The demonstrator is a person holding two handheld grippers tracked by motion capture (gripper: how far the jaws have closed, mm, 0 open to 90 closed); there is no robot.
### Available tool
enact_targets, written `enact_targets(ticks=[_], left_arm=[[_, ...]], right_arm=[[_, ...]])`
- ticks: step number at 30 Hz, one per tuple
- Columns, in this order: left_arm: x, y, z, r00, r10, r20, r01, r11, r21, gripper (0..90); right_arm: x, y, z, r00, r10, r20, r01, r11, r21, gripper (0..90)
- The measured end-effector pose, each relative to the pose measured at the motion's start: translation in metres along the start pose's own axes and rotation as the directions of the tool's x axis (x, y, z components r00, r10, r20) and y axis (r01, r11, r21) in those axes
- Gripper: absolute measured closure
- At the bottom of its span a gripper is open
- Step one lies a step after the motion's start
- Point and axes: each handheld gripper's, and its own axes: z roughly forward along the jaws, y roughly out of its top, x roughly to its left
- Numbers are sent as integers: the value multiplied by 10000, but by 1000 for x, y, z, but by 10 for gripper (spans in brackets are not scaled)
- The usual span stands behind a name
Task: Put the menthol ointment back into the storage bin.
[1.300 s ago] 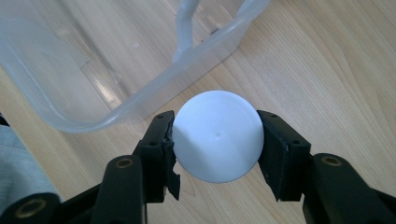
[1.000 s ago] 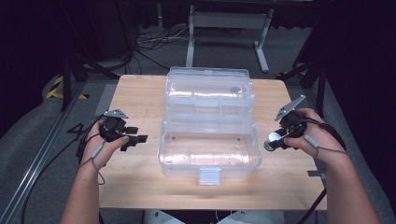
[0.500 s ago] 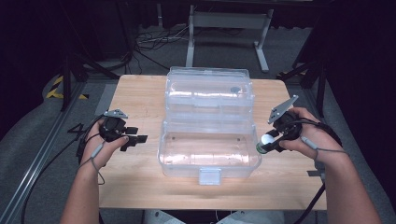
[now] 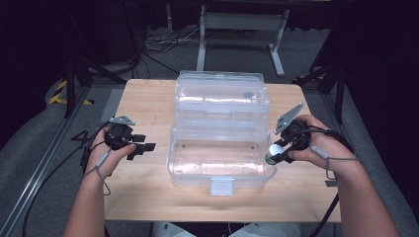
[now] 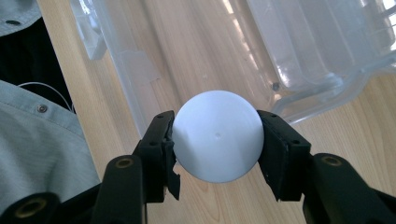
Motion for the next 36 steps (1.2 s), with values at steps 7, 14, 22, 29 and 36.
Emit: enact_targets(ticks=[7,14,22,29,36], left_arm=[[0,0,0,10000,-30,14,30,10000,5,412],[2,-1,0,10000,-3,-1,3,10000,26,411],[2,-1,1,10000,-70,24,70,10000,31,411],[3,-2,0,10000,-40,0,40,10000,63,411],[4,-2,1,10000,-37,14,37,10000,78,411]], right_arm=[[0,3,9,9996,-220,-158,222,9996,163,504],[1,7,18,9982,-313,-506,325,9992,223,504],[0,10,29,9970,-480,-613,508,9977,449,504],[0,12,38,9958,-574,-709,619,9961,631,504],[-1,14,47,9945,-590,-864,661,9945,814,504]])
